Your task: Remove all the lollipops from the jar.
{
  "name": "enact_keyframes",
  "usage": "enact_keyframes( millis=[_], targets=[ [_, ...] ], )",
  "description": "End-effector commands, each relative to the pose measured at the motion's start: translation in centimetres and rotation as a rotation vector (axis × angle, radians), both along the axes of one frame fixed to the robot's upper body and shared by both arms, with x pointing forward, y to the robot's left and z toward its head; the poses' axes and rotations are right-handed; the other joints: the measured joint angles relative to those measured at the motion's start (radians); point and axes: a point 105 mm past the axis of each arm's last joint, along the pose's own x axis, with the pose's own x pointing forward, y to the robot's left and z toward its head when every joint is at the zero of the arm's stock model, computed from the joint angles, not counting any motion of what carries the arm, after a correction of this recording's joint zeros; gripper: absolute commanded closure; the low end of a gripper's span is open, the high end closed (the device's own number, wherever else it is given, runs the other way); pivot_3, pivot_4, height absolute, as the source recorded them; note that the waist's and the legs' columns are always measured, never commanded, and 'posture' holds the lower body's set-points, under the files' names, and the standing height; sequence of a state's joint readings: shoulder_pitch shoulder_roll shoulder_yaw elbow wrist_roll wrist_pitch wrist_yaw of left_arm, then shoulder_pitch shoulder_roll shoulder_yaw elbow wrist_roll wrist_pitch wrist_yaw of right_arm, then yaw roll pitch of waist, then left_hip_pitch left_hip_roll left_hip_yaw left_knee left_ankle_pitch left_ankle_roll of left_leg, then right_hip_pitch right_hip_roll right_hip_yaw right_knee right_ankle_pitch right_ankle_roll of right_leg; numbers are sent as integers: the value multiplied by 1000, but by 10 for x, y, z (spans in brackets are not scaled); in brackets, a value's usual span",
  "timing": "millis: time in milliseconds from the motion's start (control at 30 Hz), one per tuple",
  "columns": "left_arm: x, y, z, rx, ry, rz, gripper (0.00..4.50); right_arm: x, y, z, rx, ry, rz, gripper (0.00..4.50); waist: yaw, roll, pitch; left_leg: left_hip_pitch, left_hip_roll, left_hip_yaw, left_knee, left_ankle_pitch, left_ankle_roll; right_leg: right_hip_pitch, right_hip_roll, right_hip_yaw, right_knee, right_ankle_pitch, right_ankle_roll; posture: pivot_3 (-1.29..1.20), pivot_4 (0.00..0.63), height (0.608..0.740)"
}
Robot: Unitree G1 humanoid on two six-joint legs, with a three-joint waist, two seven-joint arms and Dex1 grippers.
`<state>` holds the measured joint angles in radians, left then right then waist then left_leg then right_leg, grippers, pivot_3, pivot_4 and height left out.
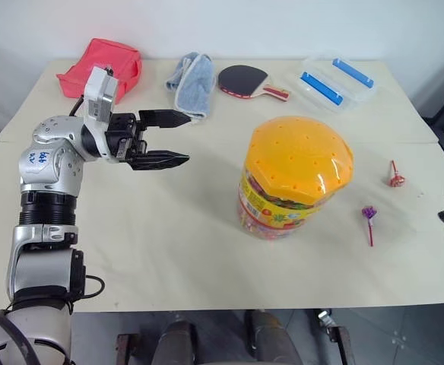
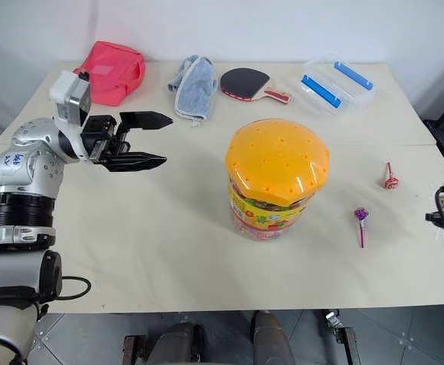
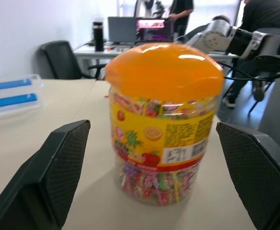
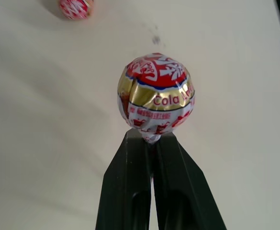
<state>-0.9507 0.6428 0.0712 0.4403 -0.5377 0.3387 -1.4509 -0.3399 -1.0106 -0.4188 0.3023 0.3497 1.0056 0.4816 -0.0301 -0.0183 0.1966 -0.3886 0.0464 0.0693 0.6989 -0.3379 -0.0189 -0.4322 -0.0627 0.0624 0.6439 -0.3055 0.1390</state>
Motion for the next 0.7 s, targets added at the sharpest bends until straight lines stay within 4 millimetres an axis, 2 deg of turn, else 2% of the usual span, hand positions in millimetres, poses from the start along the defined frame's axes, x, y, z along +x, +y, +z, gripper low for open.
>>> enact_keyframes(
  millis=[33, 100, 200, 467, 567, 700],
  targets=[
    [0, 6, 2, 29, 1, 65, 0, 0, -8, 0, -28, -5, -42, 4470, 0, 0, 0, 0, 0, 0, 0, 0, 0, 0, 0, 0, 0, 0, 0, 0, 150, 740],
    [2, 10, -3, 56, 31, 108, 0, -1, -7, -8, -19, 12, -47, 4470, 0, 0, 0, 0, 0, 0, 0, 0, 0, 0, 0, 0, 0, 0, 0, 0, 150, 740],
    [-2, 12, -6, 52, -3, 111, 0, -4, -7, -14, -19, 23, -59, 3780, 1, 0, 0, 0, 0, 0, 0, 0, 0, 0, 0, 0, 0, 0, 0, 0, 150, 740],
    [-3, 17, -9, 46, 19, 128, 0, -13, 8, -7, -39, -1, -1, 1065, 3, 0, 0, 0, 0, -1, 0, 0, 0, 1, 0, 0, 0, 0, 0, 0, 150, 740],
    [3, 23, -14, 73, 31, 190, 0, -21, 21, 11, -82, -71, 75, 30, 3, 0, 0, 0, 0, -1, 0, 0, 0, 1, 0, 0, 0, 0, 0, 0, 150, 740],
    [2, 27, -16, 54, 42, 180, 0, -31, 41, 40, -100, -217, 185, 7, 4, 0, 0, 0, 0, -1, 0, 0, 0, 2, 0, -1, -1, 0, 0, 0, 150, 740]
  ],
)
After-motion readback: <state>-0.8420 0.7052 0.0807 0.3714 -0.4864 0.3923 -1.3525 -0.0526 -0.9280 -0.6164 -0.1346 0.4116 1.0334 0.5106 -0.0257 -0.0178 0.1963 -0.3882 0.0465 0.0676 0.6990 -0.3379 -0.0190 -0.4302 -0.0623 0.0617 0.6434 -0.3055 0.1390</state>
